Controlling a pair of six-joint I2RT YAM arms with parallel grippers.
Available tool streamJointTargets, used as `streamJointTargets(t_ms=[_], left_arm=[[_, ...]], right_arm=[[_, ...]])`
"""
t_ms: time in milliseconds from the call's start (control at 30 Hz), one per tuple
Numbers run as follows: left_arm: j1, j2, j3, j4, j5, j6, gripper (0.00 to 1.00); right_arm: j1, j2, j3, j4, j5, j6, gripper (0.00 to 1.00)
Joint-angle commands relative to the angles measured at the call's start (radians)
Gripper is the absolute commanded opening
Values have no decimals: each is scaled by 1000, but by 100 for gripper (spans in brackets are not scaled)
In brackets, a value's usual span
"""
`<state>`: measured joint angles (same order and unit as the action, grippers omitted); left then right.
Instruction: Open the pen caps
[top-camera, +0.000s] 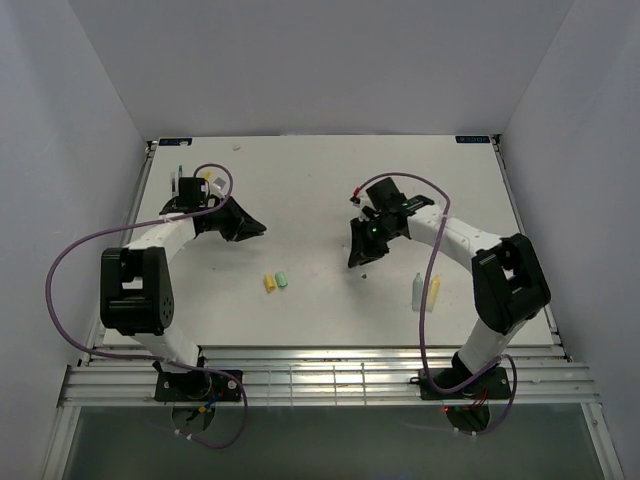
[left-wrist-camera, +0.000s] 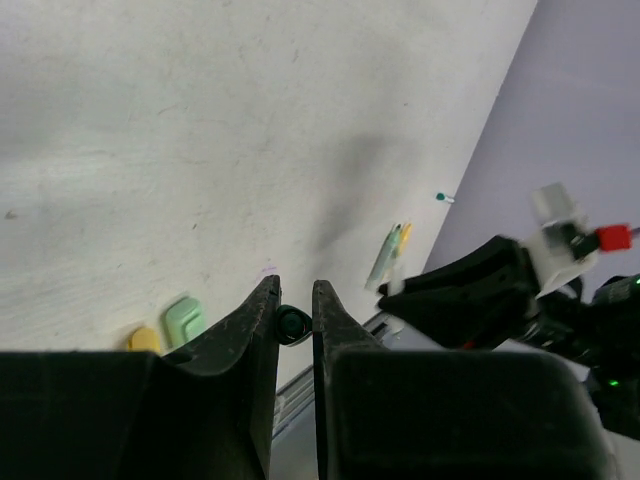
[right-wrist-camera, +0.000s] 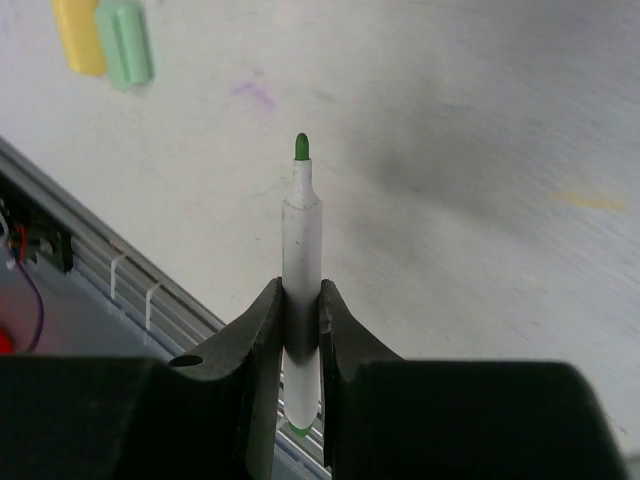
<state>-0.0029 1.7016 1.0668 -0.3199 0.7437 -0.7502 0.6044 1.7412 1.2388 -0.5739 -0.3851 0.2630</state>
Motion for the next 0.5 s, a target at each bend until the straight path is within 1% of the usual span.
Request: streamJointTargets(t_ms=[0, 33, 67, 100, 133, 167, 233, 367, 433, 467], left_arm=[[1, -155, -94, -88, -79, 101, 0], [0, -177, -157, -91, -84, 113, 0], [-2, -201, -188, -96, -87, 117, 0], [-5, -248, -218, -94, -92, 118, 0], [-9, -273, -275, -96, -93, 120, 0], [-9, -293, -298, -96, -93, 126, 0], [-9, -327, -326, -105, -98, 138, 0], [-9, -327, -346, -133, -84, 160, 0], [-9, -329, -358, -133, -83, 166, 1], [-9, -327, -364, -133, -84, 169, 3]], right_arm=[[-164, -130, -67, 6, 104, 97, 8], [-199, -149, -87, 6, 113, 122, 8], [-257, -172, -104, -1, 159, 133, 8], [-281, -210, -133, -10, 182, 140, 8], [-305, -229, -147, -15, 195, 139, 8], [-342, -247, -160, -23, 227, 136, 8], [-371, -293, -205, -50, 274, 127, 8], [-472, -367, -307, -72, 347, 120, 8], [-509, -410, -366, -73, 354, 116, 8], [-546, -423, -383, -76, 367, 114, 8]])
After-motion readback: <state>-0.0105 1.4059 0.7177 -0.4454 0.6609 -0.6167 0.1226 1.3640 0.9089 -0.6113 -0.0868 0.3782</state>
